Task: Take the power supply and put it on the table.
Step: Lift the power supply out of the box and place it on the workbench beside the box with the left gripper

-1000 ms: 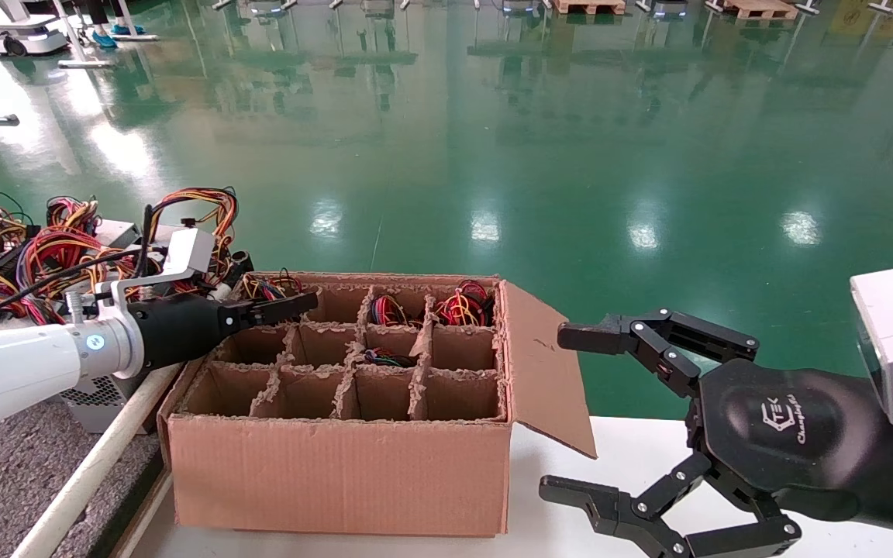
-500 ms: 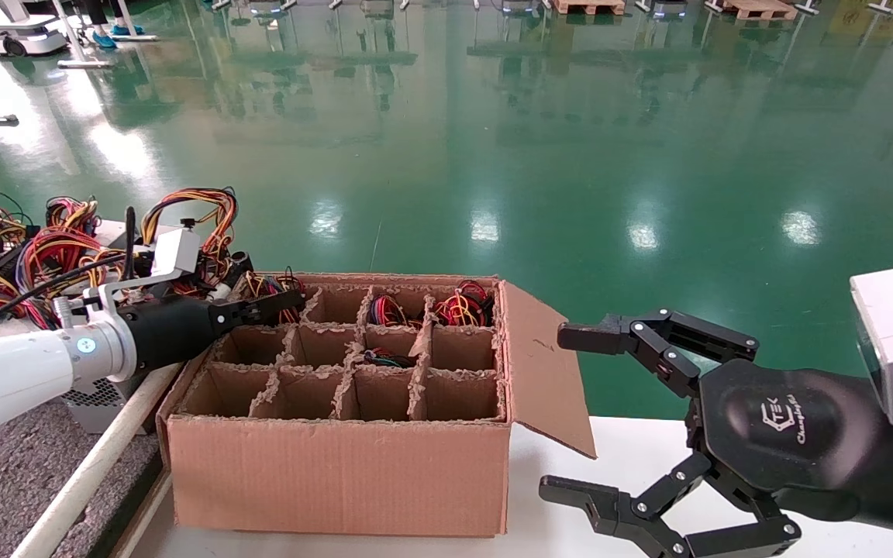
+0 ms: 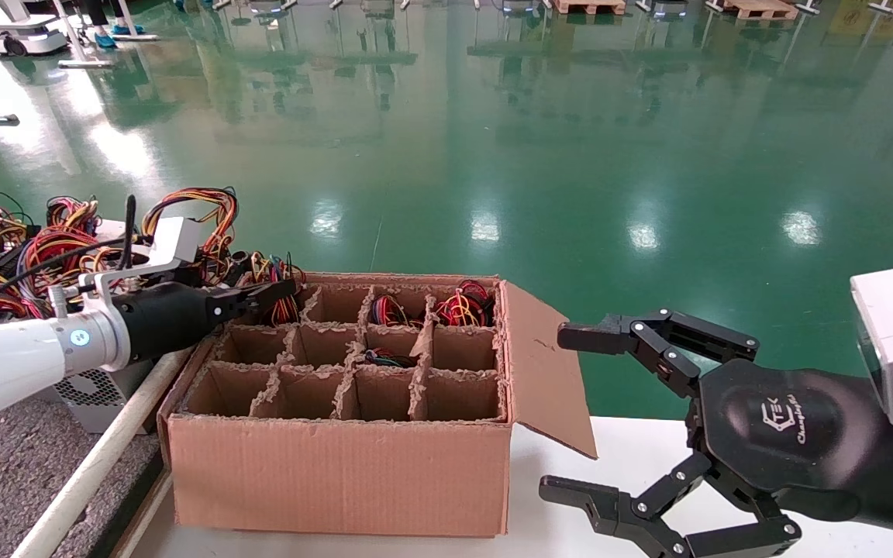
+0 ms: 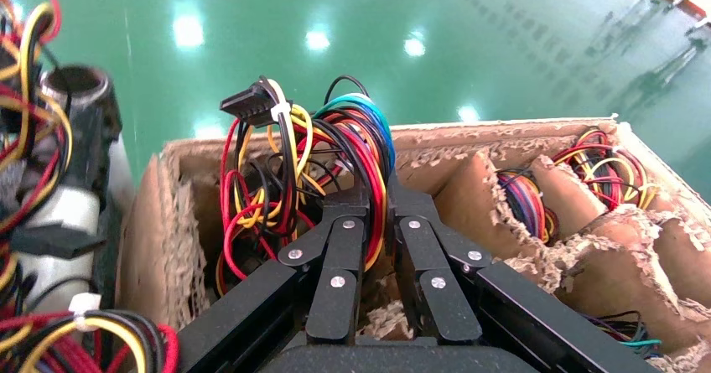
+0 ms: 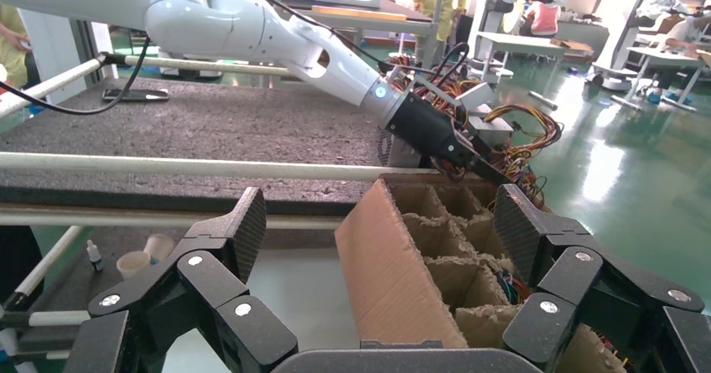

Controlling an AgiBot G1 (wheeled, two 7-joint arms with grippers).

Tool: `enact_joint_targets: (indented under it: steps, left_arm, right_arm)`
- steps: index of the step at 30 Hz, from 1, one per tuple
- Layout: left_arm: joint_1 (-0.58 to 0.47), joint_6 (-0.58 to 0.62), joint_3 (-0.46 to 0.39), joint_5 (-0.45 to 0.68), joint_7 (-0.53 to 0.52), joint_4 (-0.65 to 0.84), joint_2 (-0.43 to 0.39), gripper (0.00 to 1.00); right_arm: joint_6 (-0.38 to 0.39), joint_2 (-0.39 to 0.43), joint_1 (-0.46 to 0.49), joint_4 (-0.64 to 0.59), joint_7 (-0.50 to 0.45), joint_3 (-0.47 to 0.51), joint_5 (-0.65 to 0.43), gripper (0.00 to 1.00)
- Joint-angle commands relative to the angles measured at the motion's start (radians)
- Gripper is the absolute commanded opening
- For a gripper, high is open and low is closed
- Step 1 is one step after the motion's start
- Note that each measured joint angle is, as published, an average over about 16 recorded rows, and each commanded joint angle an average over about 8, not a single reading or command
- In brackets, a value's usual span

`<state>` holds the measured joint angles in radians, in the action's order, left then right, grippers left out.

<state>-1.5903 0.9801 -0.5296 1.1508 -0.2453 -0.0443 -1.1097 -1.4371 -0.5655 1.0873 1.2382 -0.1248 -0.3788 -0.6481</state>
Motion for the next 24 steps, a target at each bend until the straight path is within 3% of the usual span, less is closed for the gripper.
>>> enact_joint_targets:
  steps: [1, 24]
  left_arm:
    - [-0.009, 0.003, -0.001, 0.002, 0.012, -0.006, 0.003, 0.0]
    - [-0.154, 0.094, 0.013, -0.017, 0.061, -0.052, 0.037, 0.0]
  right_arm:
    - [0.0, 0.0, 0.0, 0.0, 0.0, 0.0, 0.0, 1.0]
    - [0.0, 0.0, 0.0, 0.0, 0.0, 0.0, 0.0, 1.0]
